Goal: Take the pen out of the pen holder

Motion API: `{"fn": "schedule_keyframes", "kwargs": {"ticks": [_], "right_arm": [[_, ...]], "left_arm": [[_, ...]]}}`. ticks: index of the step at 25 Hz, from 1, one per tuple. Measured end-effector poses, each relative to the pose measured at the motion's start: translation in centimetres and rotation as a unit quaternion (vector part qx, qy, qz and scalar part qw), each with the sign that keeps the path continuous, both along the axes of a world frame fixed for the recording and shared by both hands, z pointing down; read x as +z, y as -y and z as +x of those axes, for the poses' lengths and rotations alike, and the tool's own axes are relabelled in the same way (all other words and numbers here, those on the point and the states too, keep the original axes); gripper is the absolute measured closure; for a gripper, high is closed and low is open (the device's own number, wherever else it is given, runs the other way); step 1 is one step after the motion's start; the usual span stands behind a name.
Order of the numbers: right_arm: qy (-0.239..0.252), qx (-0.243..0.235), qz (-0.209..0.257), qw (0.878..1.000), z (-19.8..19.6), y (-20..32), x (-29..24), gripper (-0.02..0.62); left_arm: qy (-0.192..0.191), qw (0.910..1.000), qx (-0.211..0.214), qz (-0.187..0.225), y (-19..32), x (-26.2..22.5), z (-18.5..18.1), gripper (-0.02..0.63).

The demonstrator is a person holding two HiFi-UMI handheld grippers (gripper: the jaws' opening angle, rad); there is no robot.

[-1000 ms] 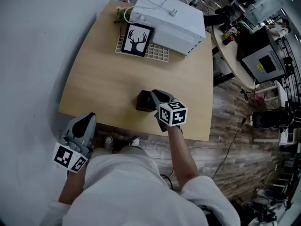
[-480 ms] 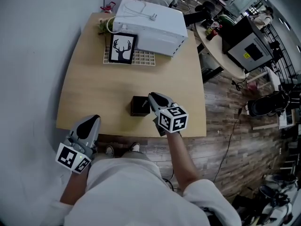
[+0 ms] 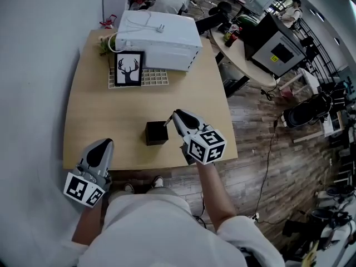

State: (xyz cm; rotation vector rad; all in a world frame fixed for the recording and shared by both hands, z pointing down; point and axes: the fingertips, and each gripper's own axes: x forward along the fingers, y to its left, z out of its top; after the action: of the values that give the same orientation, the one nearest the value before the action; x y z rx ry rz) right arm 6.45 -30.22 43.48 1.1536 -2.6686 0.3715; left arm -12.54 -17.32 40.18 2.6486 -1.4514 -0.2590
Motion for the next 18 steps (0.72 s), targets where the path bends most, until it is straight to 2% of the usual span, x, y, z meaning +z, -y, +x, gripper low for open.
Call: {"fn": "schedule_keyframes", "kwargs": {"ticks": [11, 18], "right_arm": [[0.029, 0.036, 0.077, 0.996, 3.1, -1.1, -6.9, 0.552], [0.052, 0.064, 0.116, 0.99, 6.1, -2.5, -11.1, 0.552]], "left_arm": [[-0.001, 0.9993, 0.01, 0.037, 2.1, -2.5, -0.9, 0.595], [0.0, 0.9984, 0.001, 0.056, 2.7, -4.5, -1.5, 0.595]]}}
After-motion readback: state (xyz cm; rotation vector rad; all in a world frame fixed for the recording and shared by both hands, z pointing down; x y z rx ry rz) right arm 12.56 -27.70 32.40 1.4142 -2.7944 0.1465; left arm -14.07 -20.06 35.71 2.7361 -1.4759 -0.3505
